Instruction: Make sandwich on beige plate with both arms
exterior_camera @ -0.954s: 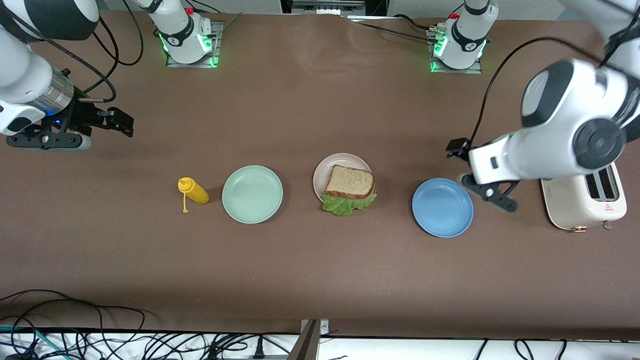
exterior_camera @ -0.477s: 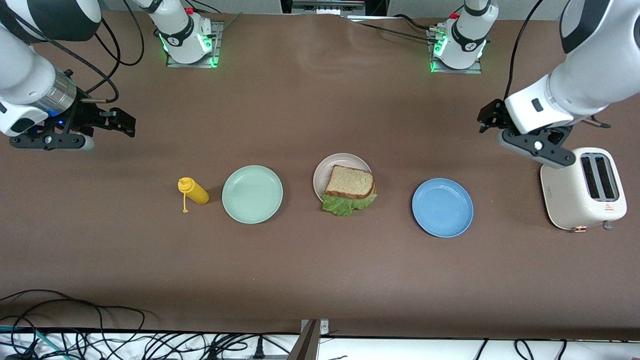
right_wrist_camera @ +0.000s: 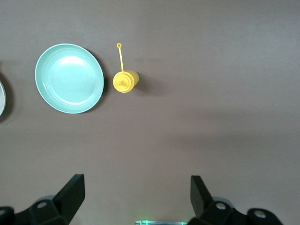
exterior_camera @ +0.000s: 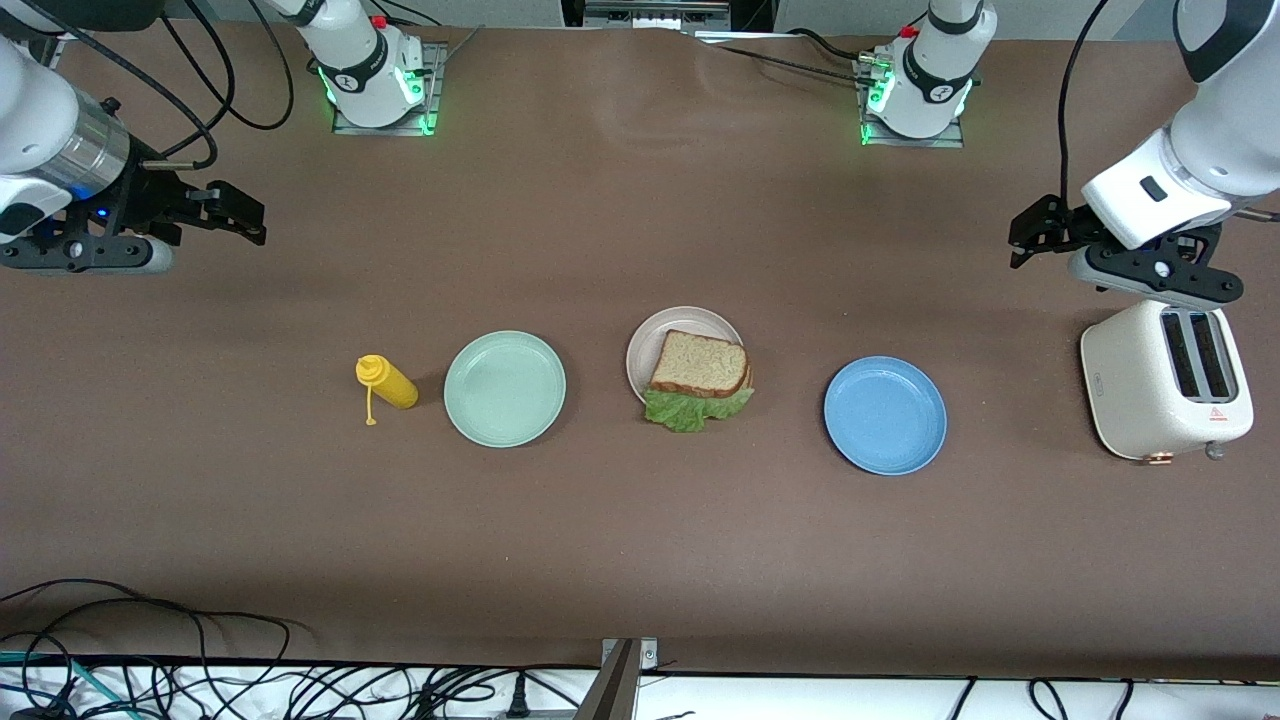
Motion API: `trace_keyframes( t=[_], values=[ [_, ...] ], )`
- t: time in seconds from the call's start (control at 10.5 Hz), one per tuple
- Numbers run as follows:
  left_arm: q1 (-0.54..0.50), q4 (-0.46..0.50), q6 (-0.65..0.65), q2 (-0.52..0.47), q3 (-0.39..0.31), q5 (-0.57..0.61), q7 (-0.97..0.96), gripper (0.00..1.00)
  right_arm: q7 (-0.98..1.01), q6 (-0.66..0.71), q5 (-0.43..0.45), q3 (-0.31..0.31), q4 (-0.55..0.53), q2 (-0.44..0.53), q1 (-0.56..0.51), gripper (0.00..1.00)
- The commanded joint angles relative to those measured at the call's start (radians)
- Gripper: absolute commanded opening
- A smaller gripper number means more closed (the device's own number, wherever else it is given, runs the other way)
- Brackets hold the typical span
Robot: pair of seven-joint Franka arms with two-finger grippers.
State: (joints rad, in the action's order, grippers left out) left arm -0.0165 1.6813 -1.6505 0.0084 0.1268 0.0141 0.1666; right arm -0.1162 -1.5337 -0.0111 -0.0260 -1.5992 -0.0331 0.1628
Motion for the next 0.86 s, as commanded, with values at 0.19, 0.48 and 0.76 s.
trace_keyframes(
  t=[0.19,0.48,0.76],
  values=[
    [0.024,0.023,0.023,-0.031,-0.033,-0.014,-0.084,1.0,-0.014,0.012,-0.013,-0.002,0.022,-0.016,0.01,1.0],
    [0.024,-0.003,0.06,-0.022,-0.022,-0.014,-0.116,1.0,-0.01,0.012,-0.015,-0.005,0.068,-0.04,0.007,1.0],
    [0.026,-0.005,0.063,-0.022,-0.015,-0.025,-0.121,1.0,-0.008,0.021,-0.015,-0.003,0.07,-0.042,0.009,1.0]
  ],
)
